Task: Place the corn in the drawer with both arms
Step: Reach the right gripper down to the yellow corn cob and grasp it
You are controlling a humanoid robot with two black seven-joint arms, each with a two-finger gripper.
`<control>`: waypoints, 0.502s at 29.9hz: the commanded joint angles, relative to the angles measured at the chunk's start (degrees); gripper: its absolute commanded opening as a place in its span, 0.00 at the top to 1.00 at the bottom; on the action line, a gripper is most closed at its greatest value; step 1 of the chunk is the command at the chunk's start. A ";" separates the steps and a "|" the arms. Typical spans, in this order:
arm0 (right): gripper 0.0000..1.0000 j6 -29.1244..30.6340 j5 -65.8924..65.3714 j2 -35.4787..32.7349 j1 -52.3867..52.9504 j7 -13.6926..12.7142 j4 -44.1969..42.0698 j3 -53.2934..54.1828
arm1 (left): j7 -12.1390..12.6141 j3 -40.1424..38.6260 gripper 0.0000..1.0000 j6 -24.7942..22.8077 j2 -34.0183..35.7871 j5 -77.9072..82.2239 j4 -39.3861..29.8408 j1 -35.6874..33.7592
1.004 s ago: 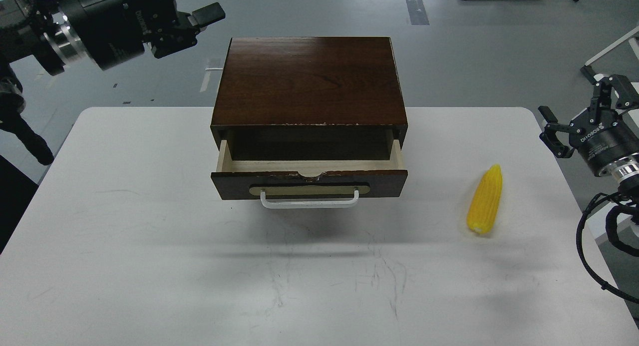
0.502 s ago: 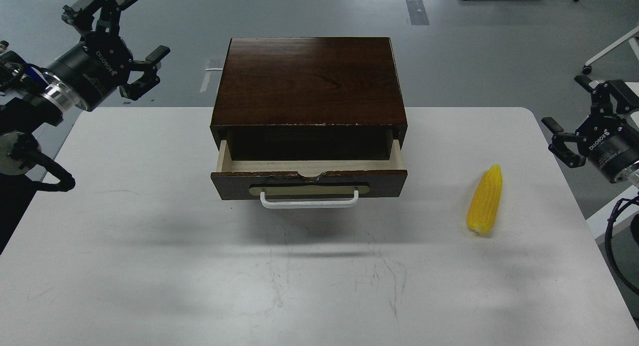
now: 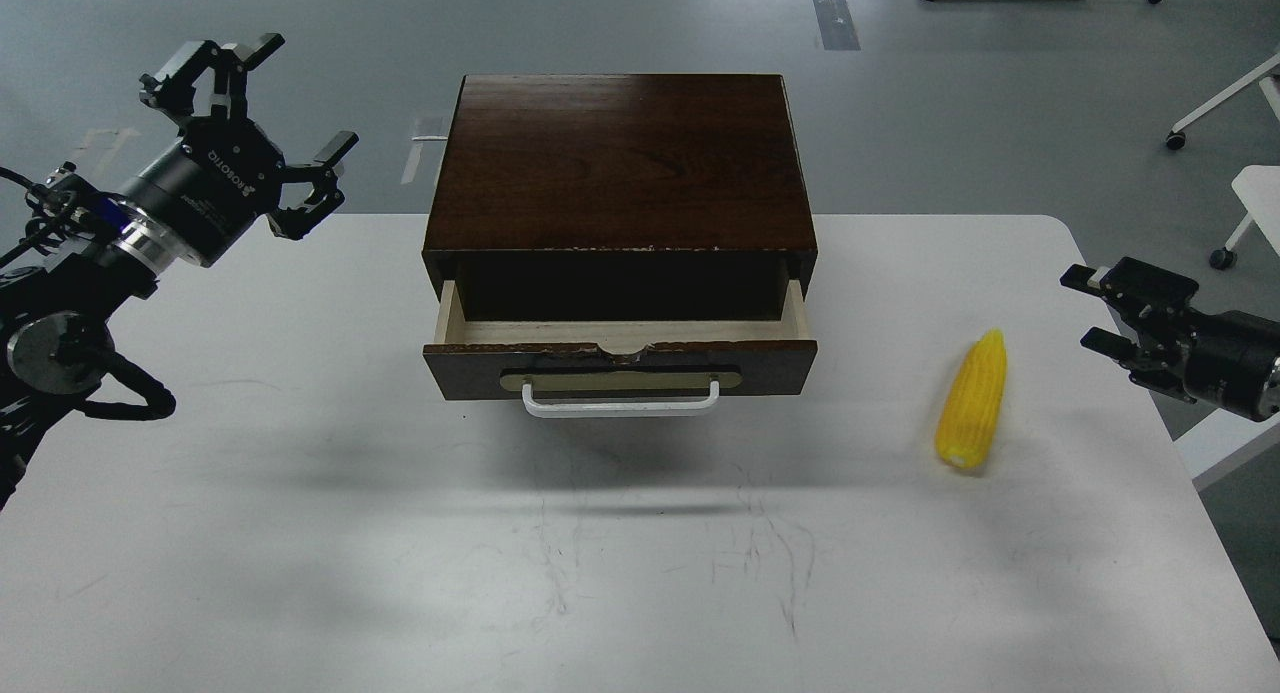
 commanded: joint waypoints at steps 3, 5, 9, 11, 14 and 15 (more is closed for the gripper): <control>0.00 -0.01 -8.44 0.03 2.49 0.00 1.58 -4.20 | 0.00 -0.60 0.02 -0.02 -0.23 0.09 -0.08 0.02; 0.00 -0.01 -8.89 0.29 4.95 0.00 1.32 -8.41 | 0.00 -0.51 0.02 -0.02 -0.23 0.09 -0.09 0.02; 0.00 -0.01 -8.89 0.73 11.55 -2.33 0.97 -16.77 | 0.00 -0.51 0.02 -0.02 -0.23 0.09 -0.09 0.11; 0.00 -0.01 -8.89 1.60 13.57 -4.52 0.62 -19.67 | 0.00 -0.60 0.02 -0.02 -0.23 0.18 -0.09 0.11; 0.00 -0.01 -8.89 3.97 15.33 -6.20 -0.79 -22.84 | 0.00 -0.60 0.02 -0.02 -0.41 0.18 -0.17 0.11; 0.00 -0.01 -8.89 4.24 15.51 -6.38 -0.97 -23.46 | 0.00 -0.60 0.02 -0.02 -0.41 0.18 -0.17 0.11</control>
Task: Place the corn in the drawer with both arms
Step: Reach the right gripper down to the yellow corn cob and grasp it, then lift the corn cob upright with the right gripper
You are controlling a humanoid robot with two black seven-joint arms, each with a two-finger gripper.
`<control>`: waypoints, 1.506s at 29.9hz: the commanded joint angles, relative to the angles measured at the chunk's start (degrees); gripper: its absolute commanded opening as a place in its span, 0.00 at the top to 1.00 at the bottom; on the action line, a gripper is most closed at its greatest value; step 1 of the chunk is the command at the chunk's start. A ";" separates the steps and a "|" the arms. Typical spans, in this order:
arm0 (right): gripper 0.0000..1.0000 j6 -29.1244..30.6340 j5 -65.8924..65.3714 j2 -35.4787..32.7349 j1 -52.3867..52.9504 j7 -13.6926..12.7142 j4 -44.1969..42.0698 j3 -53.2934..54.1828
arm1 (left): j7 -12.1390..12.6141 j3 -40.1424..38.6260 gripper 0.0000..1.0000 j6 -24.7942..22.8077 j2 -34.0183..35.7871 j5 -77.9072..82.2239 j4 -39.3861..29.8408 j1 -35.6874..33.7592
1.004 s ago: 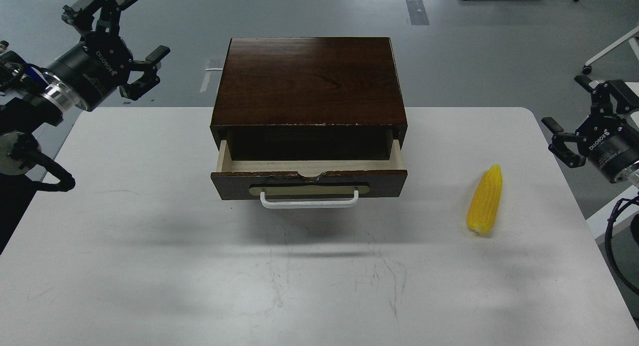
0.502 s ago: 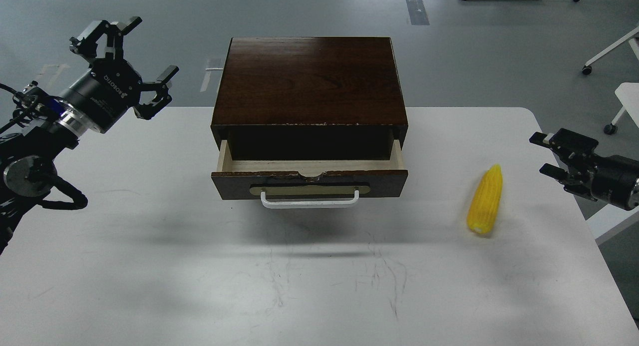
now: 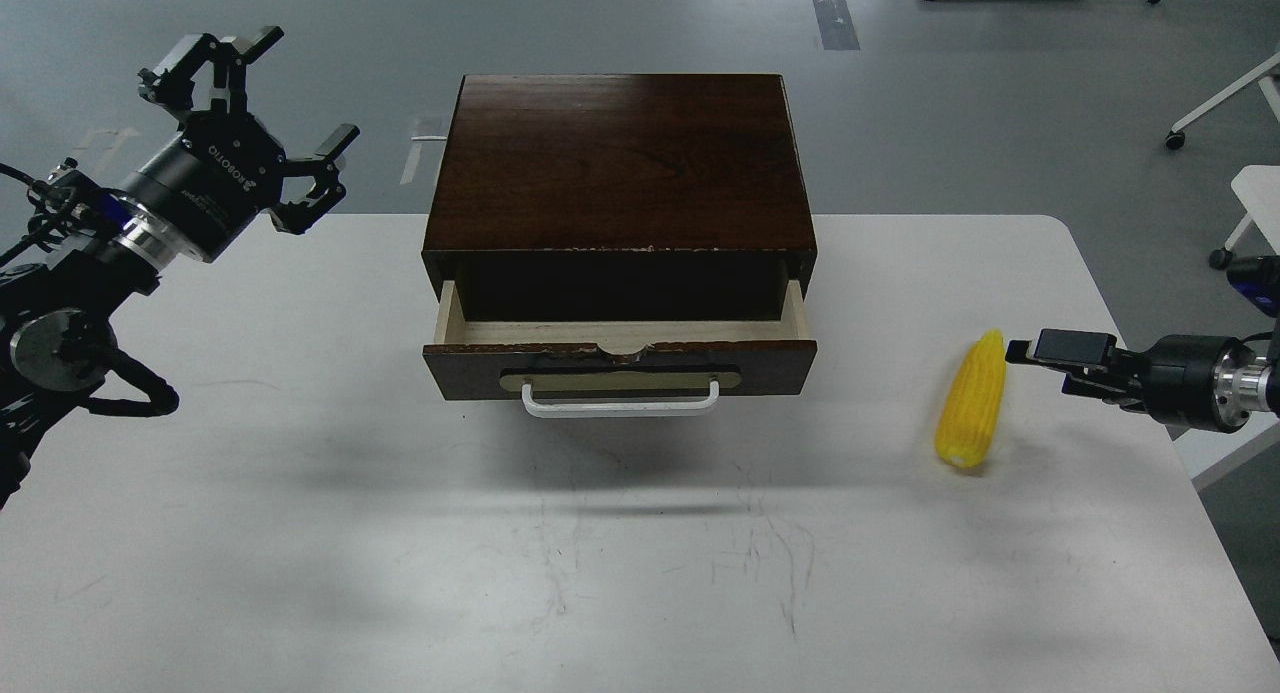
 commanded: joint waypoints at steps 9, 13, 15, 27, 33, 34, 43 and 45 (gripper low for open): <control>0.00 0.01 0.69 3.89 3.01 -2.03 -2.23 -5.28 | 0.00 -0.12 0.02 0.01 -0.79 0.19 -0.05 0.27; 0.00 0.01 0.87 4.33 3.88 -2.03 -2.40 -5.98 | 0.00 -0.12 0.02 0.01 -0.88 0.27 -0.05 0.27; 0.00 0.01 0.87 5.20 4.41 -2.03 -2.49 -6.68 | 0.00 -0.12 0.02 0.01 -0.88 0.27 -0.05 0.27; 0.07 0.01 1.05 9.25 4.77 -2.03 -5.65 -9.14 | 0.00 -0.48 0.02 0.01 -1.06 0.36 0.04 0.27; 0.17 0.01 1.40 11.18 4.59 -2.38 -7.58 -9.32 | 0.00 -0.48 0.02 0.01 -0.88 0.36 0.13 0.27; 0.19 0.01 1.40 11.18 4.59 -2.30 -7.68 -9.32 | 0.00 -0.48 0.02 0.01 -0.79 0.45 0.13 0.27; 0.61 0.01 1.40 11.53 4.50 -2.30 -8.11 -10.73 | 0.00 -0.48 0.02 0.01 -0.70 0.45 0.13 0.44; 0.81 0.01 1.40 11.53 4.42 -2.30 -8.20 -10.73 | 0.00 -0.48 0.02 0.01 -0.70 0.45 0.13 0.79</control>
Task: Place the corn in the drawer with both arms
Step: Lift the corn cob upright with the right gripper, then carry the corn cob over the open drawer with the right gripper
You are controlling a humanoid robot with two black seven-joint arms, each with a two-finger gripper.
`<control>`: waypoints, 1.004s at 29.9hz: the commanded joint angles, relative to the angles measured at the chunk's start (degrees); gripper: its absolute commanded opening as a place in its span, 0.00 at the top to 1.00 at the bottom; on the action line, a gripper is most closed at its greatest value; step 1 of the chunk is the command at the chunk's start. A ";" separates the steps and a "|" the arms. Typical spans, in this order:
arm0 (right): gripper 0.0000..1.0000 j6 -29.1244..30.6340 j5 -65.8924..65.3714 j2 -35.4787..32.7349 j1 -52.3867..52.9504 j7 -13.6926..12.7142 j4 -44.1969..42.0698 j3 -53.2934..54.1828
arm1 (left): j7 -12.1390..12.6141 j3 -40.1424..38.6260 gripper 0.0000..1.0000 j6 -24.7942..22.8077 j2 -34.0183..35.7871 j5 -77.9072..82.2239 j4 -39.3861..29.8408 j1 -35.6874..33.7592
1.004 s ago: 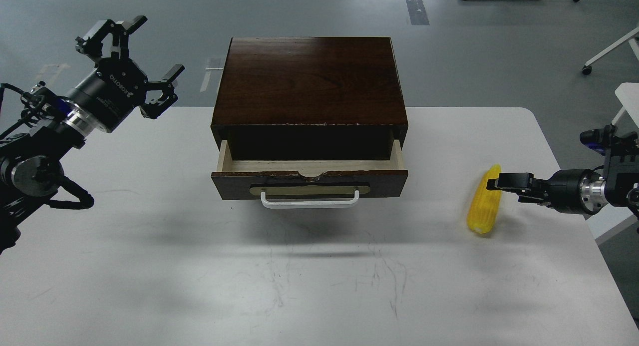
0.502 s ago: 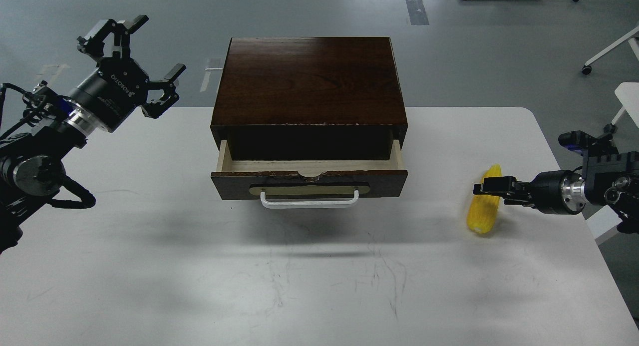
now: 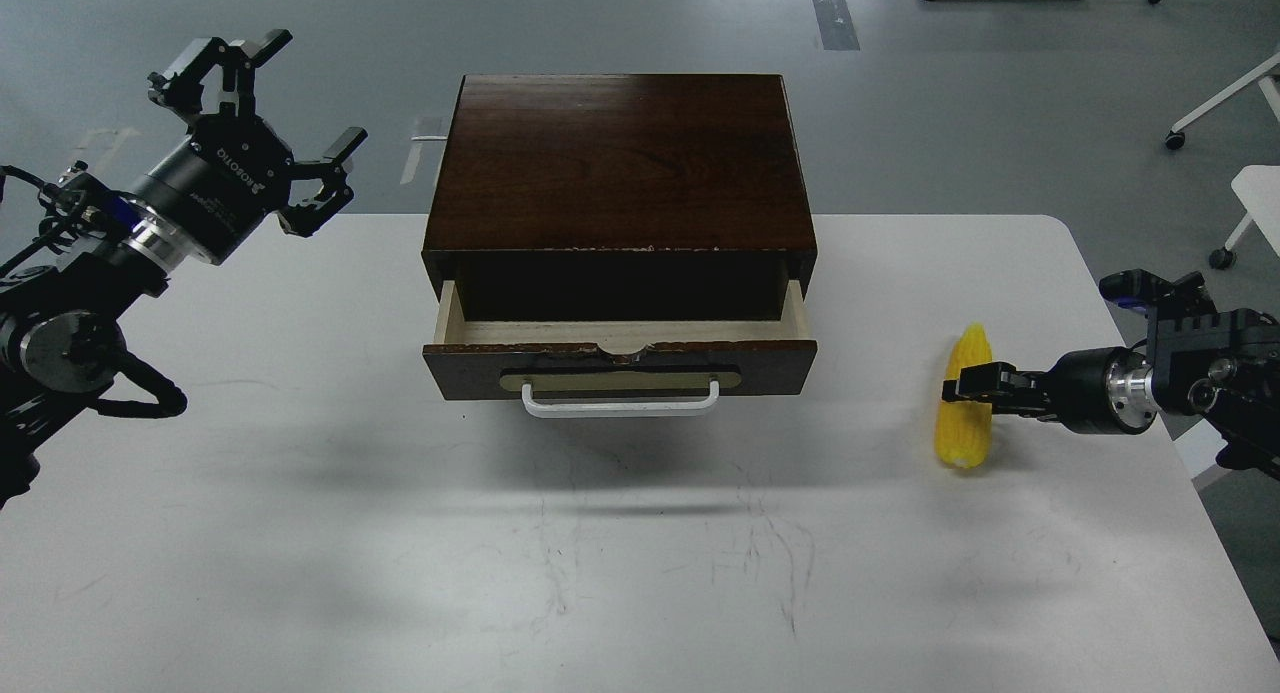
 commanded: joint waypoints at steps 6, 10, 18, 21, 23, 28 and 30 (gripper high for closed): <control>1.00 0.00 -0.03 -0.06 0.11 -0.02 -0.05 -0.08 | 0.00 0.01 0.02 0.00 0.10 0.09 0.00 0.35; 1.00 0.00 -0.03 -0.32 0.73 0.07 0.56 -0.08 | 0.00 -0.08 0.02 0.00 0.10 0.09 0.00 0.35; 1.00 0.00 -0.20 -9.01 15.11 0.51 14.87 -0.35 | 0.00 -0.60 0.02 0.00 0.19 0.09 0.00 0.35; 1.00 0.00 -0.55 -9.47 22.77 0.51 17.35 -2.80 | 0.00 -0.78 0.02 0.00 0.18 0.09 0.00 0.35; 1.00 0.00 -0.90 -8.42 29.08 0.77 18.14 -6.30 | 0.00 -0.87 0.02 0.00 0.18 0.09 0.00 0.35; 1.00 0.00 -6.08 -0.25 41.15 4.54 18.67 -13.88 | 0.00 -0.96 0.02 0.00 0.27 0.09 0.00 0.17; 1.00 0.00 -8.37 3.88 44.40 7.01 18.58 -15.37 | 0.00 -1.22 0.02 0.00 0.36 0.09 0.00 0.17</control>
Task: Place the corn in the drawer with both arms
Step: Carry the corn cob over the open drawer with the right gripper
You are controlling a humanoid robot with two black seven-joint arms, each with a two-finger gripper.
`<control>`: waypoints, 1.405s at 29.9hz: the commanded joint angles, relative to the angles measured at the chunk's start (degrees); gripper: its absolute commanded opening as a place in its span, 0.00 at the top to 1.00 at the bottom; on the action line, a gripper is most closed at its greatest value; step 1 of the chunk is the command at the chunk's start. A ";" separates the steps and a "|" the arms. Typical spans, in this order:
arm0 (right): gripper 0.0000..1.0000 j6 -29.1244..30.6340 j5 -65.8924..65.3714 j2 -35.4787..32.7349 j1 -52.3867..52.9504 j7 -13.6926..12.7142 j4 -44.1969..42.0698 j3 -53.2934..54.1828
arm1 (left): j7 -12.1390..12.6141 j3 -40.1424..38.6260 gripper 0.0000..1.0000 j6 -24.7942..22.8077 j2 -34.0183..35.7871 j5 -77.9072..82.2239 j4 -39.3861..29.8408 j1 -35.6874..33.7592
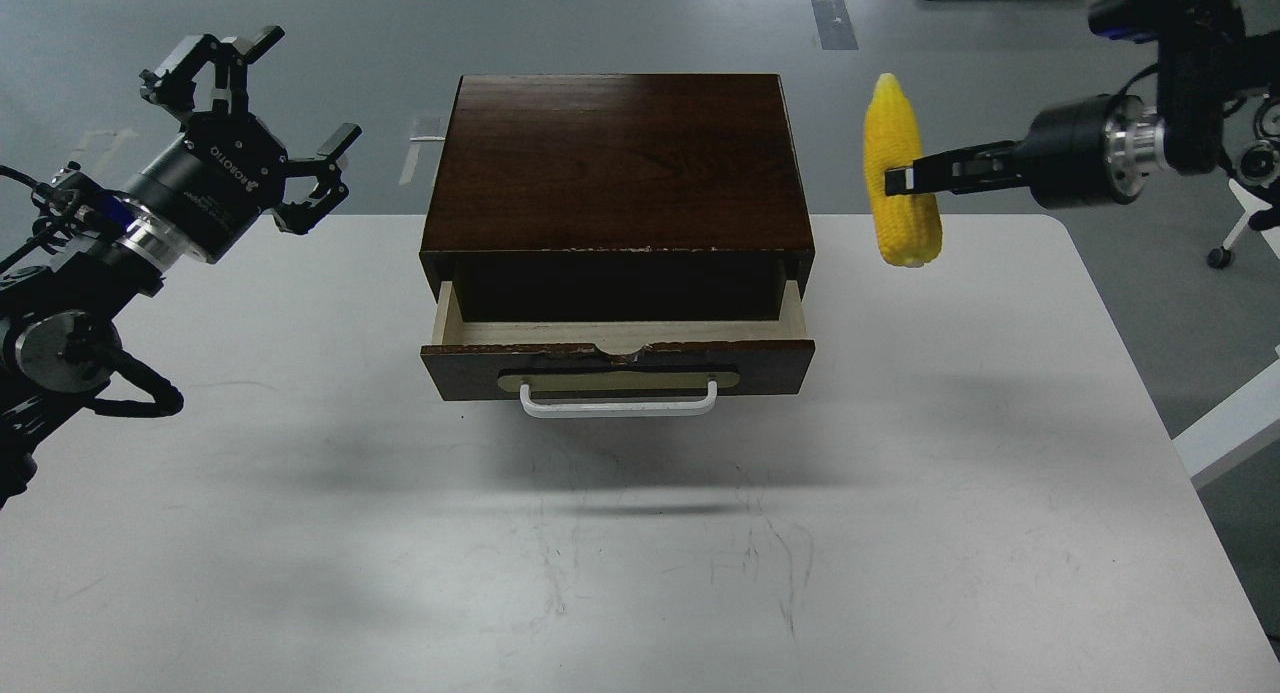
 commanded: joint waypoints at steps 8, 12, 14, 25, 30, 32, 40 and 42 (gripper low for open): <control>1.00 -0.01 -15.83 19.94 15.45 3.37 -0.07 -8.81 | 0.00 -0.37 0.02 0.00 1.39 0.09 -0.20 -0.16; 1.00 -5.94 -18.21 23.99 16.95 3.37 0.45 -11.54 | 0.00 -0.37 0.02 0.00 1.48 0.09 -0.29 -0.25; 1.00 -8.23 -19.79 25.22 16.95 3.37 1.51 -11.98 | 0.00 -0.37 0.02 0.00 1.57 0.09 -0.29 -0.25; 1.00 -19.65 -25.23 27.07 21.34 3.37 12.22 -13.91 | 0.00 -0.45 0.02 0.00 3.15 0.09 -0.29 -0.07; 1.00 -26.50 -27.70 27.33 21.61 3.37 13.02 -18.30 | 0.00 -0.45 0.02 0.00 3.15 0.09 -0.37 -0.07; 1.00 -27.57 -27.88 27.42 21.25 3.37 12.76 -18.83 | 0.00 -0.45 0.02 0.00 3.15 0.09 -0.37 -0.07; 1.00 -28.62 -28.58 27.51 19.85 3.37 10.83 -21.56 | 0.00 -0.45 0.02 0.00 3.59 0.09 -0.55 -0.07; 1.00 -28.71 -28.58 27.51 19.23 3.37 10.22 -22.44 | 0.00 -0.45 0.02 0.00 3.59 0.09 -0.55 -0.07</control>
